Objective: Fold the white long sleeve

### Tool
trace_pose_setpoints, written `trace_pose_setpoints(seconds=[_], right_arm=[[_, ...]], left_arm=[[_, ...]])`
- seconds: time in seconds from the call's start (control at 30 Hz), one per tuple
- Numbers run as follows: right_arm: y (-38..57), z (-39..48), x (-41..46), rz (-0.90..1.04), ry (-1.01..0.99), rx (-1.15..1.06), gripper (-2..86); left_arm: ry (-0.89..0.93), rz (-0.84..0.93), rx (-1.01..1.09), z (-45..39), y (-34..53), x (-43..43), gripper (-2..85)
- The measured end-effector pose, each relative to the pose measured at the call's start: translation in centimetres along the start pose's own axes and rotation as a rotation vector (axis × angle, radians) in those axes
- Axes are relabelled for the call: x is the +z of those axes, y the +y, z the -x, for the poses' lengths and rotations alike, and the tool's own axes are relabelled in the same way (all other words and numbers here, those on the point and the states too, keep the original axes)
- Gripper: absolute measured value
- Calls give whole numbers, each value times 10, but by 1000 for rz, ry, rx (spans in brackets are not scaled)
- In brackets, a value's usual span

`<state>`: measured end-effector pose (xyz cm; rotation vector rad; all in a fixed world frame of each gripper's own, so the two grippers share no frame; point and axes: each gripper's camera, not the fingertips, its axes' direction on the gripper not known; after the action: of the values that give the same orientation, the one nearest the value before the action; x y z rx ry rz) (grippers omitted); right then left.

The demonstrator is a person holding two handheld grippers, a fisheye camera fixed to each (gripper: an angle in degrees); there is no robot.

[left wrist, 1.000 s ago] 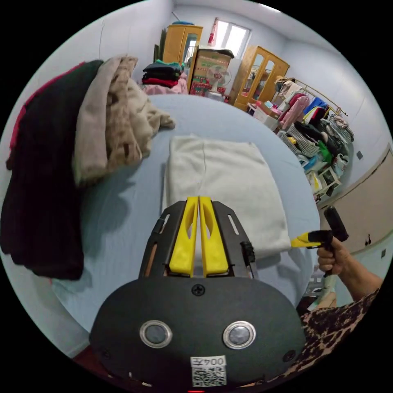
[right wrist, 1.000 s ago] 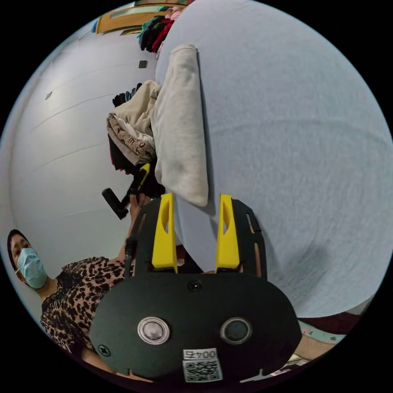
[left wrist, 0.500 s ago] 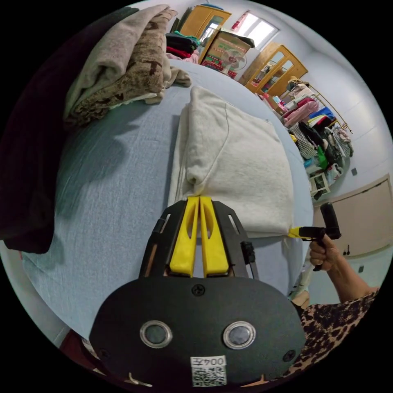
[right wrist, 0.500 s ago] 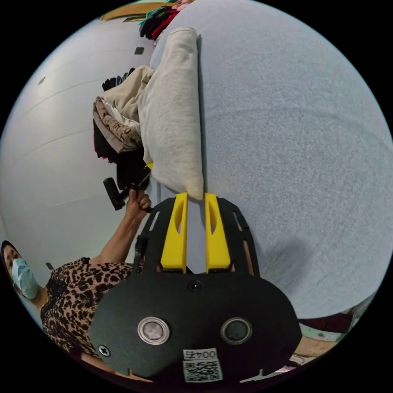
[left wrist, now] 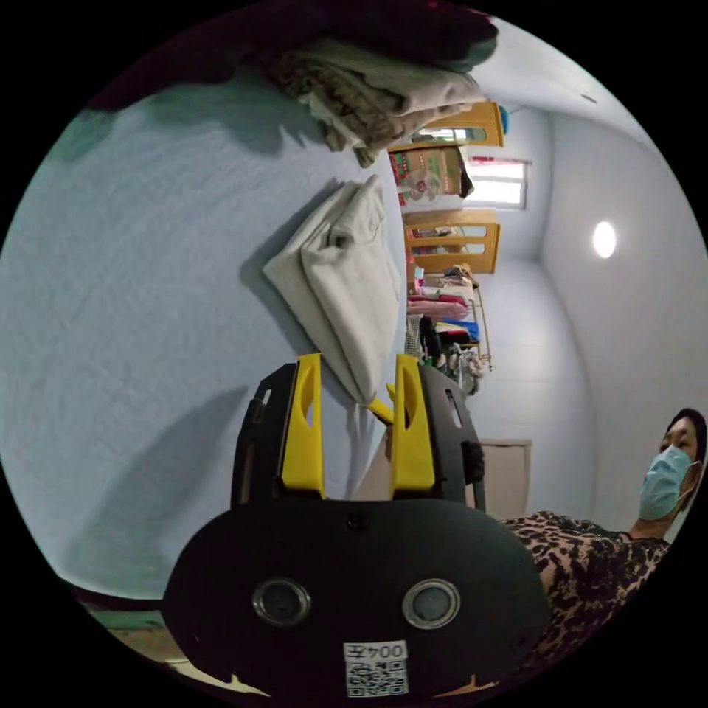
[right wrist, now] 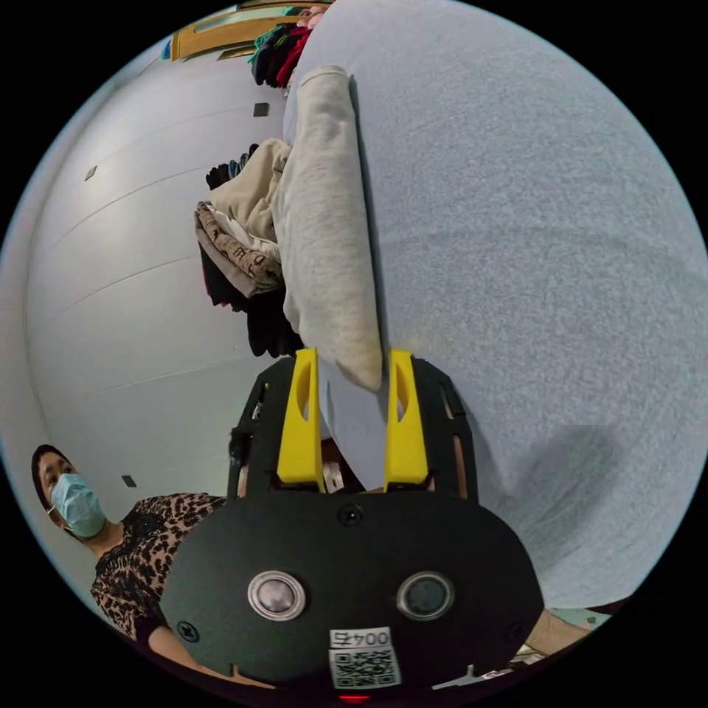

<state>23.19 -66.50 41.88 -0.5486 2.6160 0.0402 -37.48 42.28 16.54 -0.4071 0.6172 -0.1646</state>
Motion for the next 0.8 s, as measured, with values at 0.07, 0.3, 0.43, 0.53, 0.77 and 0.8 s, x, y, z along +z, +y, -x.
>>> trace_pose_setpoints(seconds=[0.07, 0.3, 0.43, 0.53, 0.77, 0.8], right_arm=[[-8, -17, 13, 6, -40, 12, 131], [-3, -17, 41, -66, -15, 14, 72], [-3, -21, 65, -48, -29, -13, 74], [-12, -44, 83, 3, -6, -43, 92], [-43, -166, 80, -73, -247, 57, 183], [-47, -177, 84, -73, -257, 68, 185]], left_arm=[[29, 30, -46, 13, 0, 14, 161], [214, -21, -175, 30, -7, 63, 259], [265, -30, -183, 24, -26, 107, 258], [239, -31, -181, 14, -45, 131, 140], [82, 35, -105, -39, -49, 149, 87], [78, 42, -108, -41, -47, 150, 86]])
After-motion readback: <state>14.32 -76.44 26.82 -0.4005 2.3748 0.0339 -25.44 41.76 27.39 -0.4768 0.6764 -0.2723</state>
